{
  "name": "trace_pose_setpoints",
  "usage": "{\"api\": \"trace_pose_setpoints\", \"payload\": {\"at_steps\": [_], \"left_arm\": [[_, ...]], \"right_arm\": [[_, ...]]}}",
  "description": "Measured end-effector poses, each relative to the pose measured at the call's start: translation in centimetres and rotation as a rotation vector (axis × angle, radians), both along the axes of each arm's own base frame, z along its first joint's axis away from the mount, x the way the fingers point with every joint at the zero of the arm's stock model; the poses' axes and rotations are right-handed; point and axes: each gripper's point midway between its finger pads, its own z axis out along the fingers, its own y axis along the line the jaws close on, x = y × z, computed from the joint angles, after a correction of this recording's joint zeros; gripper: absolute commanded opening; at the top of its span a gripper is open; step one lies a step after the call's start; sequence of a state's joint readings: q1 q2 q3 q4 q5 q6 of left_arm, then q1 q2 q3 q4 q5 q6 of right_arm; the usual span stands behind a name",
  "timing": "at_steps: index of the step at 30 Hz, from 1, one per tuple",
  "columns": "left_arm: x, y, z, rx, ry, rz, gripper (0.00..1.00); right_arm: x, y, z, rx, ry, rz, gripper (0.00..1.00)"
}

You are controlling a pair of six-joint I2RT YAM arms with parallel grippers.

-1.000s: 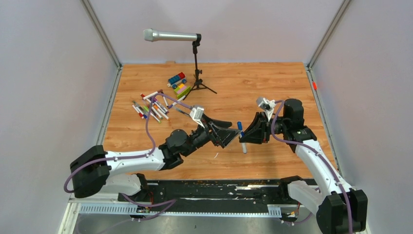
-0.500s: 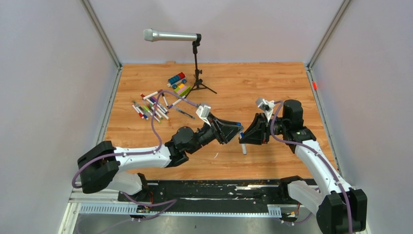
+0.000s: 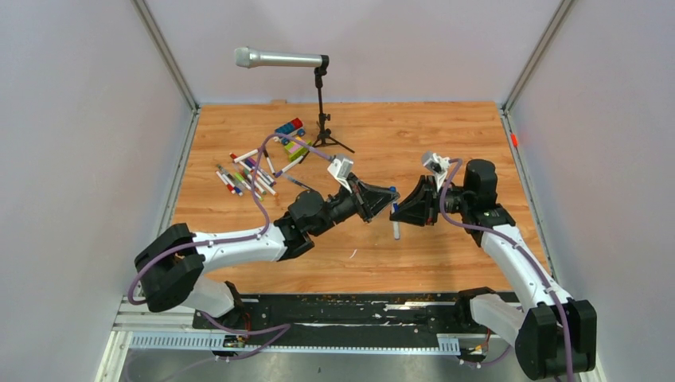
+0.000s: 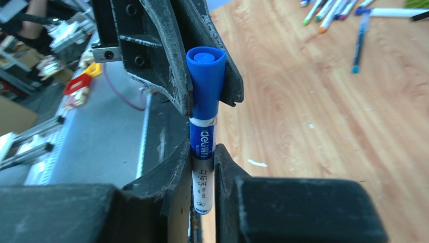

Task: Open the pen caps
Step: Open the pen cap from the pen.

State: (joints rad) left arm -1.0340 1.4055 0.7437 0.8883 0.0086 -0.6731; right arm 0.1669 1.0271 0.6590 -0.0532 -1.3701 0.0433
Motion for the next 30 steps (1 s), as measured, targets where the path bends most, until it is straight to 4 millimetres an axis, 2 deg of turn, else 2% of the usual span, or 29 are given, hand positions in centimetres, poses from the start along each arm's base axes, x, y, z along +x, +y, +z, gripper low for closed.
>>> {"api": "trace_pose_setpoints", "payload": {"at_steps": [5,8,26,29,30], "left_arm": [[2.5,0.5,0.4,0.022,0.009,0.033,0.00],[3.3,1.0,0.4,0.014,0.023,0.043,0.00],[4.6,2.7,0.4,0.094,-0.026,0.143,0.00],[5.0,2.9,0.6,0.097,-0.022,0.166,0.00],[6.0,3.5,1.8,0.068,-0.037,0.222,0.00]], "right_arm": [[2.4,0.1,0.2,-0.019,-0.083,-0.096,0.00],[3.1,0.3,0.3,-0.025,-0.113,-0.128,0.00],[4.4,1.8,-0.1,-0.044,-0.154,-0.139,0.00],[4.8,2.0,0.0,-0.047,-0.171,-0.153,0.00],[4.4,2.0,-0.4,-0.055,-0.148,-0.140,0.00]]}}
